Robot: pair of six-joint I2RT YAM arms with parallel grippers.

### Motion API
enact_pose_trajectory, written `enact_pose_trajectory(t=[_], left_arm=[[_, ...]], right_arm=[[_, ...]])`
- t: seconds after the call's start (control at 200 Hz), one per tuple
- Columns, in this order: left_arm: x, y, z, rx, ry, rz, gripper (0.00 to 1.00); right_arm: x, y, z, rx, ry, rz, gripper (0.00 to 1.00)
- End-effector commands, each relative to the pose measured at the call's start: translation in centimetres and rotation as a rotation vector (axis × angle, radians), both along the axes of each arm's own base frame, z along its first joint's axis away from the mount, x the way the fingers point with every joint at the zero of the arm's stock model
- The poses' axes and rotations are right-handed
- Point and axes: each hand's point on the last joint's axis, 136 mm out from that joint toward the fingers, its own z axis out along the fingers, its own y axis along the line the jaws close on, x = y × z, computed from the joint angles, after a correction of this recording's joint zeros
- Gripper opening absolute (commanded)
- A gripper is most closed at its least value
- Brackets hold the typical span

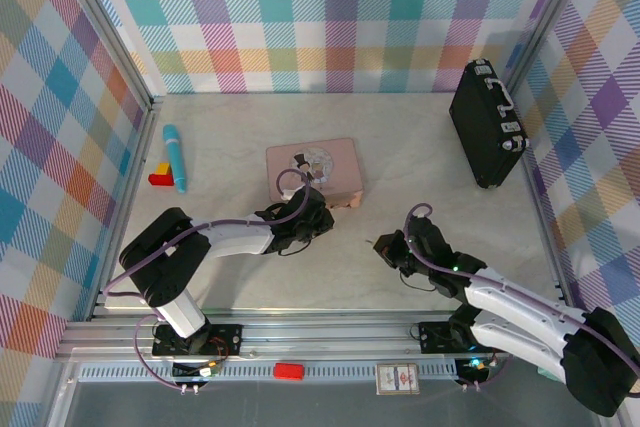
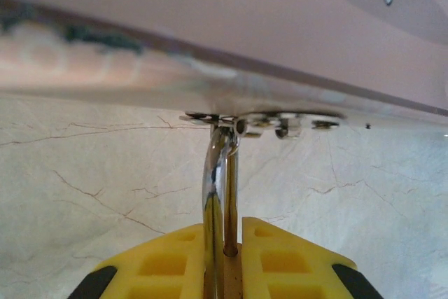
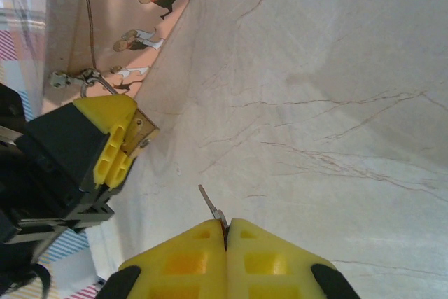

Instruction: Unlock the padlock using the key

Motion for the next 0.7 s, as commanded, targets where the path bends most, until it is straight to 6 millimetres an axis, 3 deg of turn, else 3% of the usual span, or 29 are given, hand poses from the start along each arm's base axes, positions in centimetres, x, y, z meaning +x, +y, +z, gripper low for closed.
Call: enact_pose_trajectory(t=[0.0,0.505,0.695], left_arm=[[-0.2,-1.6,0.8,-0.066,-0.003,-0.012,0.03],[-0.1,-2.6,1.6,-0.148,0.001,0.002,0.00],[-0.1,-2.8,1.8,-0.182,0.007,0.013,0.00]], right_arm=[[0.3,1.0,0.5,0.108,0.022,-0.035,0.00],[-0.2,2.6,-1.2,0.230,0.156,-0.063,0.00],[0.1,3.5,-0.7,0.279,0.167,-0.060,0.00]])
